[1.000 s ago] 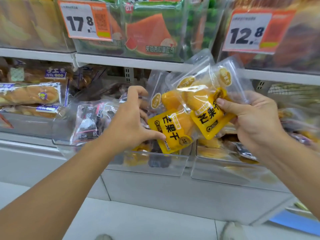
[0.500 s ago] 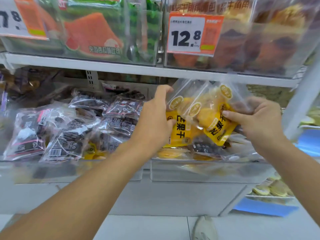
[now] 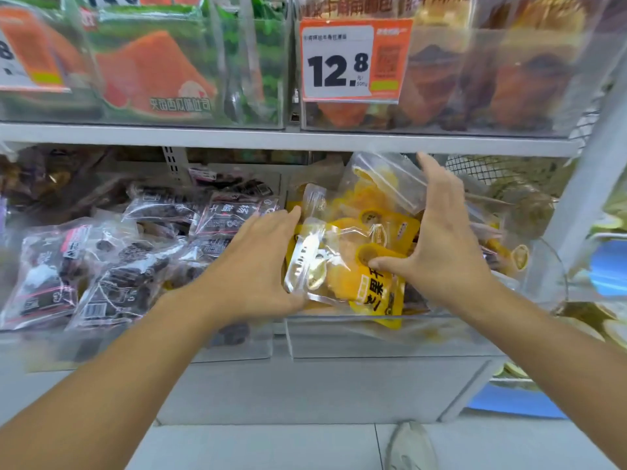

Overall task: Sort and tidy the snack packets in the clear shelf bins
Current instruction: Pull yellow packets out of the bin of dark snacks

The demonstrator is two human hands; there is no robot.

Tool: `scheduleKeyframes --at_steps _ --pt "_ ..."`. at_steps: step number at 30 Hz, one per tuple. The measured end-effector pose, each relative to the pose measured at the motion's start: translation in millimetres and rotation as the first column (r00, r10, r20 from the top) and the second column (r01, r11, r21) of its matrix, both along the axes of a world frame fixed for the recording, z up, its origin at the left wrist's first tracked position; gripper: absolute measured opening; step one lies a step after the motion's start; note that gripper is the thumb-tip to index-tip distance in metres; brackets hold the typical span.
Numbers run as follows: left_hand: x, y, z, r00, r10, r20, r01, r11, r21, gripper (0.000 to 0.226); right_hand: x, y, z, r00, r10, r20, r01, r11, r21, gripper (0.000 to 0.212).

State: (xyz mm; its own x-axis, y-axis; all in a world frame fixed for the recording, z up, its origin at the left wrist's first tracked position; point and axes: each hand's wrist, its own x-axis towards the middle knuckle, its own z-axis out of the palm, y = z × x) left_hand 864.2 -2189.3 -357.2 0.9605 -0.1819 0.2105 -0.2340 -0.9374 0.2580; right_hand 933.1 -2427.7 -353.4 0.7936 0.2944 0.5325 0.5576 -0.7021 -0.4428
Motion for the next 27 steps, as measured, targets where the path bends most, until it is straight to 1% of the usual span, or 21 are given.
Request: scheduleKeyframes --at_steps 1,3,4,5,6,8,9,12,13,14,15,16,17,18,20,22,24,27 --pt "0 3 2 0.999 -0.024 -0.048 0.022 0.999 -0.027 0.115 1 0 1 0.999 -0.013 0.035 0.014 0.999 -0.032 0.139" --pt "1 6 6 0.988 -0.045 -0.145 0.023 0.988 -0.151 0.133 -1 0 4 0.997 0.005 0.073 0.001 0.996 -0.084 0.135" --pt "2 6 7 0.987 -0.055 -0.152 0.019 0.972 -0.232 0.140 -2 1 5 0.998 0.027 0.064 -0.021 0.995 -0.093 0.130" --pt "2 5 7 0.990 -0.059 -0.127 0.020 0.959 -0.283 0.142 -4 1 6 0.998 0.055 0.038 -0.052 0.996 -0.078 0.126" --pt "3 3 6 0.995 -0.050 -0.092 0.023 0.963 -0.268 0.141 -6 1 6 0.996 0.091 0.002 -0.091 0.995 -0.044 0.121" --pt "5 -6 1 1.000 0.000 -0.021 -0.003 0.990 -0.143 0.137 -9 3 7 0.985 0.154 -0.076 -0.150 0.987 0.048 0.110" --pt "5 -10 0 0.999 0.033 -0.002 -0.033 0.993 -0.115 0.136 -9 5 8 0.979 0.167 -0.113 -0.158 0.984 0.087 0.102" --pt "9 -14 -3 0.996 0.088 0.015 -0.086 0.987 -0.138 0.134 -3 12 13 0.978 0.149 -0.146 -0.123 0.978 0.170 0.082" --pt "10 -14 -3 0.994 0.100 0.033 -0.096 0.990 -0.106 0.130 -1 15 14 0.979 0.152 -0.136 -0.131 0.979 0.155 0.075" --pt "10 -12 -3 0.992 0.113 0.056 -0.109 0.991 -0.075 0.123 2 18 15 0.979 0.157 -0.129 -0.145 0.984 0.100 0.066" --pt "10 -10 -2 0.989 0.129 0.075 -0.125 0.991 -0.051 0.118 6 22 15 0.981 0.151 -0.125 -0.152 0.988 0.006 0.052" --pt "9 -8 -1 0.986 0.141 0.090 -0.139 0.990 -0.028 0.114 8 26 18 0.983 0.133 -0.128 -0.146 0.985 -0.095 0.032" --pt "8 -7 1 0.984 0.149 0.093 -0.150 0.989 0.005 0.112 10 31 22 0.980 0.108 -0.164 -0.136 0.977 -0.167 0.017" --pt "7 -7 2 0.984 0.153 0.093 -0.157 0.987 0.037 0.110 14 34 26 0.972 0.087 -0.218 -0.132 0.971 -0.201 0.020" --pt "5 -10 1 0.984 0.157 0.082 -0.164 0.983 0.088 0.109 19 39 31 0.948 0.031 -0.316 -0.116 0.960 -0.255 0.041" --pt "2 -13 -2 0.986 0.153 0.070 -0.161 0.980 0.119 0.110 22 42 33 0.920 0.025 -0.390 -0.147 0.947 -0.285 0.047" --pt "2 -13 -6 0.987 0.146 0.065 -0.154 0.977 0.145 0.106 26 44 29 0.892 0.027 -0.452 -0.152 0.958 -0.243 0.047" --pt "2 -12 -10 0.989 0.114 0.099 -0.128 0.981 0.145 0.098 32 40 30 0.823 -0.012 -0.568 -0.048 0.995 -0.091 0.035"
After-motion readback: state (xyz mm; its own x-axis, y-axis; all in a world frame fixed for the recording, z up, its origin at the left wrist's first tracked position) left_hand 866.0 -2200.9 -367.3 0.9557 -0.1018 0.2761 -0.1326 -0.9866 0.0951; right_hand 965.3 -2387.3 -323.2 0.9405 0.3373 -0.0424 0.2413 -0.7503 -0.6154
